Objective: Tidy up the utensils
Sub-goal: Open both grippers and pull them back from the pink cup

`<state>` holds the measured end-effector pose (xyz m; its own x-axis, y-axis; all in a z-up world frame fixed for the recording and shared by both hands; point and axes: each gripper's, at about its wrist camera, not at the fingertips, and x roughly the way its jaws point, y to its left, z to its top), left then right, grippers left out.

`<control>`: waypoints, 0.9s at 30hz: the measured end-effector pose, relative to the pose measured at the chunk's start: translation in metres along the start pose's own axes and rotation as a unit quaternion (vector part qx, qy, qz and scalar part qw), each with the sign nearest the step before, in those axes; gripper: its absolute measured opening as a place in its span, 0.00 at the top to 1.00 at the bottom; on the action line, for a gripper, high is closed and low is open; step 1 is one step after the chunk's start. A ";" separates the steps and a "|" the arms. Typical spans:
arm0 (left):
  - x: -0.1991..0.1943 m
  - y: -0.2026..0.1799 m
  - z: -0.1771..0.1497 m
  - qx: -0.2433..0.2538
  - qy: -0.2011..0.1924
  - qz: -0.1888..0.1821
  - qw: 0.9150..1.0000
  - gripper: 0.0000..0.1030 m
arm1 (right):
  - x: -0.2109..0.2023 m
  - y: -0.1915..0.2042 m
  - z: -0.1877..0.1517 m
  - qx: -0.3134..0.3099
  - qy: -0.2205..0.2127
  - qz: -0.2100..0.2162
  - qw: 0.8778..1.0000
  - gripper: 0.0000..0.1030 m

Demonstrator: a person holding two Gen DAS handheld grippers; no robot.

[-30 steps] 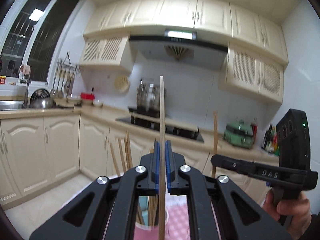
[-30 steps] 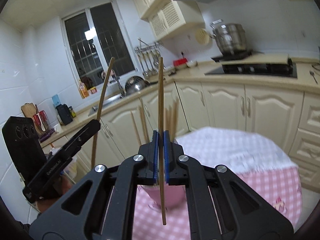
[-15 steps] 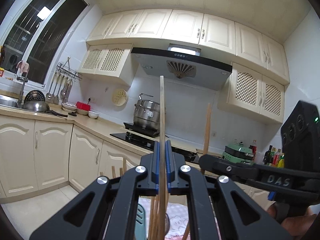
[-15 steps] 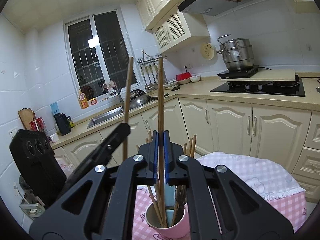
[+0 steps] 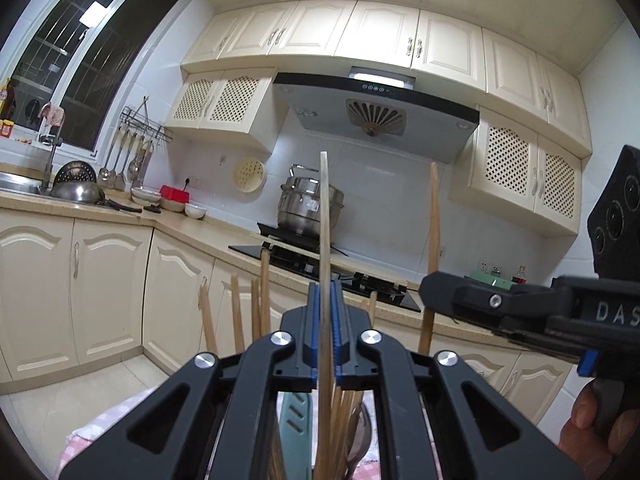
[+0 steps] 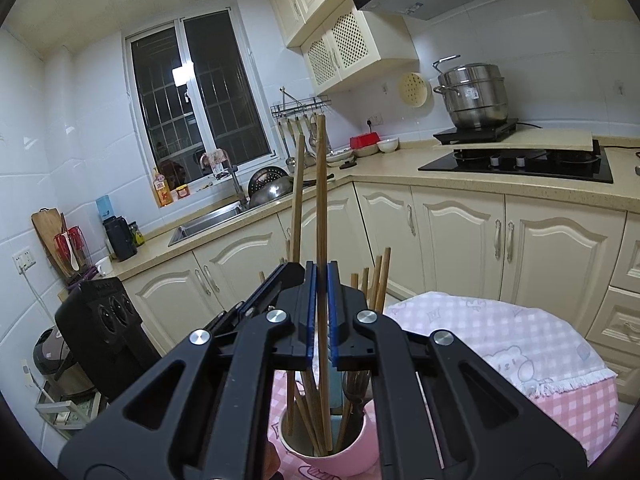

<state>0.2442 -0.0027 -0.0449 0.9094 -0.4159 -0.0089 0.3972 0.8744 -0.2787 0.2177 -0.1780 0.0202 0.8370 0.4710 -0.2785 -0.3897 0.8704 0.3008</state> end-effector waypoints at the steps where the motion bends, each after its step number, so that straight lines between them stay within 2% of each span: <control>1: 0.000 0.001 -0.002 0.001 0.002 0.002 1.000 0.95 | 0.002 -0.001 -0.001 0.001 0.003 0.000 1.000 0.95; 6: -0.002 0.006 -0.007 0.006 0.010 0.007 1.000 0.93 | 0.007 -0.004 -0.007 0.009 0.018 -0.003 1.000 0.94; 7: -0.004 0.006 -0.007 0.009 0.012 0.006 1.000 0.89 | 0.007 -0.006 -0.008 0.010 0.021 -0.007 1.000 0.94; 8: -0.008 0.006 -0.007 0.011 0.012 0.006 1.000 0.71 | 0.006 -0.007 -0.009 0.012 0.022 -0.009 1.000 0.91; 9: -0.011 0.006 -0.007 0.012 0.010 0.008 1.000 0.61 | 0.005 -0.008 -0.009 0.015 0.022 -0.009 1.000 0.79; 10: -0.017 0.006 -0.007 0.015 0.006 0.012 1.000 0.46 | 0.002 -0.010 -0.009 0.021 0.018 -0.009 1.000 0.64; 11: -0.022 0.005 -0.006 0.020 0.003 0.015 1.000 0.39 | -0.002 -0.011 -0.009 0.026 0.010 -0.010 1.000 0.29; 12: -0.027 0.005 -0.006 0.024 0.002 0.017 1.000 0.33 | -0.008 -0.012 -0.009 0.030 -0.002 -0.012 0.999 0.23; 13: -0.032 0.004 -0.005 0.028 0.003 0.018 0.999 0.28 | -0.011 -0.013 -0.009 0.029 -0.005 -0.014 0.999 0.23; 15: -0.042 0.002 -0.002 0.036 0.002 0.022 0.999 0.10 | -0.018 -0.015 -0.007 0.034 -0.008 -0.014 0.999 0.19; 17: -0.052 -0.003 0.001 0.049 0.006 0.030 0.998 0.05 | -0.025 -0.018 -0.006 0.040 -0.014 -0.017 0.999 0.08; 18: -0.056 -0.007 0.003 0.058 0.011 0.035 0.998 0.04 | -0.029 -0.020 -0.006 0.042 -0.018 -0.020 0.999 0.06; 22: -0.074 -0.020 0.009 0.089 0.032 0.061 0.994 0.04 | -0.040 -0.025 -0.005 0.051 -0.014 -0.032 0.998 0.06; 27: -0.091 -0.031 0.016 0.099 0.059 0.088 0.989 0.04 | -0.057 -0.026 -0.009 0.059 -0.012 -0.040 0.997 0.06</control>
<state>0.1516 0.0123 -0.0201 0.9506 -0.2683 -0.1562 0.2603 0.9630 -0.0702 0.1767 -0.2265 0.0198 0.8731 0.3967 -0.2836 -0.2757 0.8813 0.3838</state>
